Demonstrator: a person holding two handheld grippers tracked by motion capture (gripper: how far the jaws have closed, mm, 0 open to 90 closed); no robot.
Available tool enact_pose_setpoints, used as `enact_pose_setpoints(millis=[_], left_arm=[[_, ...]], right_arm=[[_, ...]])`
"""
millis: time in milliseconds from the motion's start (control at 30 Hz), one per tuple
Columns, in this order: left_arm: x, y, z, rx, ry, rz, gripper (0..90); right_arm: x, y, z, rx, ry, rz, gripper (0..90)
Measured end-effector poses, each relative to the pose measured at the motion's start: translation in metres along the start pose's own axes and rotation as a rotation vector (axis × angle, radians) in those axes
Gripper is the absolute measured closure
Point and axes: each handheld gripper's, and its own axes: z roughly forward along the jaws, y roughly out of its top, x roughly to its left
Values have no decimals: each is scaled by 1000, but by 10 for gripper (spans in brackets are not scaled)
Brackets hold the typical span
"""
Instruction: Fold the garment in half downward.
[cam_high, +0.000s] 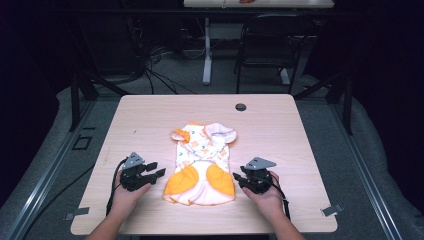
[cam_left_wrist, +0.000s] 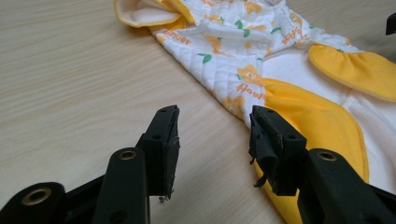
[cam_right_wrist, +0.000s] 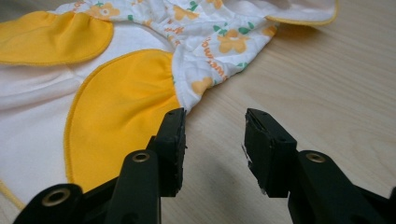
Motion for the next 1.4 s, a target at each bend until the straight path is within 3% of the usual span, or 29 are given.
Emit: enact_pose_setpoints(millis=[267,367,433,500,533,600,767,900,1000,1200,1400], left_arm=[[-8,2,11,18,-43,5,554],[-12,5,12,31,-67,22,626],[-17,7,13,55,-89,55,744],[-23,9,13,58,-88,75,879],[-25,10,13,52,-92,81,897],[-30,11,15,56,-103,87,900],[-41,6,25,104,-97,141,900],[-43,1,28,142,-79,152,900],[-42,-3,31,160,-82,155,900],[-45,-5,27,172,-101,143,900],[-55,-11,20,189,-127,166,900]], right_arm=[[1,1,-2,-10,8,-4,588],[2,2,2,-4,22,10,634],[5,5,3,5,28,-3,718],[11,8,3,19,30,-62,860],[16,10,2,23,37,-105,896],[24,15,3,22,55,-144,897],[34,19,16,46,76,-144,898],[35,17,25,82,88,-137,897],[36,16,30,127,81,-184,899],[33,15,29,139,118,-161,900],[40,11,20,167,128,-214,899]])
